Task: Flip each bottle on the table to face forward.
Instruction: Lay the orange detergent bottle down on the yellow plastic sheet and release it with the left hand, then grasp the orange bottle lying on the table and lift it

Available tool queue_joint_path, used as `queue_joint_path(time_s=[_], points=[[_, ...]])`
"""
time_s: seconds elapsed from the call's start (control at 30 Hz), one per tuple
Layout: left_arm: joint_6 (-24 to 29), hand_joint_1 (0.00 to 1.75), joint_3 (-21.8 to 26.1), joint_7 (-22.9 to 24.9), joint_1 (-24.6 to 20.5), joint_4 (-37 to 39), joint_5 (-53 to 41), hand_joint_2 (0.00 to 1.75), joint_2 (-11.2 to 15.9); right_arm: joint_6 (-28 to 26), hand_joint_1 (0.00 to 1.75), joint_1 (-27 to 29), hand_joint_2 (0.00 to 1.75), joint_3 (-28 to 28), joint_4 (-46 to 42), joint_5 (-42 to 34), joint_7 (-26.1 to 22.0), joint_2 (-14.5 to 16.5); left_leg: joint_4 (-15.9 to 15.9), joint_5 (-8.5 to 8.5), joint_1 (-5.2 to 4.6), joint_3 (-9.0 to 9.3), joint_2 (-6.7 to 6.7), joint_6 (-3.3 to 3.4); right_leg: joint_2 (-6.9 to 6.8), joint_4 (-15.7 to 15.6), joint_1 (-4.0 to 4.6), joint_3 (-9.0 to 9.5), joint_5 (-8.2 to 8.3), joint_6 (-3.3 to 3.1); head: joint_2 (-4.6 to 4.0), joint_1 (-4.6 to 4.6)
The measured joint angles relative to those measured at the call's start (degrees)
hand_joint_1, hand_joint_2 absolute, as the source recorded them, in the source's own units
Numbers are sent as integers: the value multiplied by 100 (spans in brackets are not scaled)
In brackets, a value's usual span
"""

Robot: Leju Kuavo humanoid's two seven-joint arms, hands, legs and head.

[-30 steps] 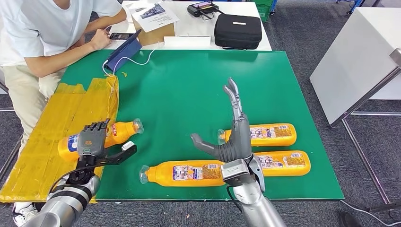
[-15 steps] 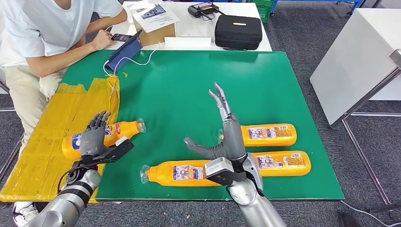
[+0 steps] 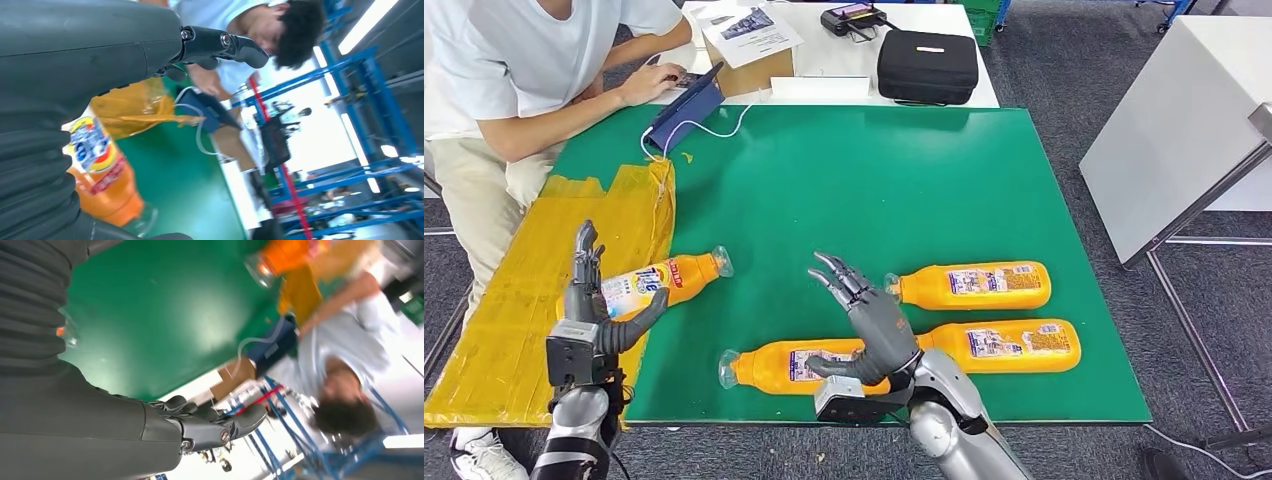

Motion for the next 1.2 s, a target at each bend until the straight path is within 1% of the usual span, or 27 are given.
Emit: queue_joint_path(time_s=[0.1, 0.2, 0.37, 0.63, 0.83, 1.2], points=[[-38, 0, 4, 1, 153, -347, 16, 175, -54, 74, 0, -18, 175, 133, 199, 250, 91, -86, 0, 0, 0, 0, -2, 0, 0, 0, 0, 1, 0, 0, 0, 0], [-38, 0, 7, 2, 192, -489, 19, 175, -102, 159, 0, -104, 175, 287, 424, 416, 158, -152, 0, 0, 0, 0, -2, 0, 0, 0, 0, 2, 1, 0, 0, -1], [-28, 0, 0, -2, 195, -548, 66, 175, -205, 256, 0, -351, 175, 531, 885, 617, 307, -213, 0, 2, 0, 2, -2, 1, 0, 0, 0, 3, 2, 2, 0, -1], [-28, 0, -68, -5, 195, -548, 74, 175, -298, 197, 0, -718, 175, 754, 1571, 865, 643, -219, 1, 3, 0, 1, -1, 2, 0, 0, 0, 2, 3, 2, 0, -2], [4, 0, -156, -9, 218, -548, 7, 175, -334, -67, 0, -898, 175, 789, 1954, 1282, 1214, -151, 0, 3, 0, 1, -1, 2, 0, 0, 0, 2, 2, 2, 0, -2], [16, 0, -215, -10, 239, -550, 0, 175, -357, -85, 0, -958, 175, 789, 2218, 1346, 1287, -98, 0, 3, 0, 1, -1, 2, 0, 0, 0, 2, 2, 2, 0, -1]])
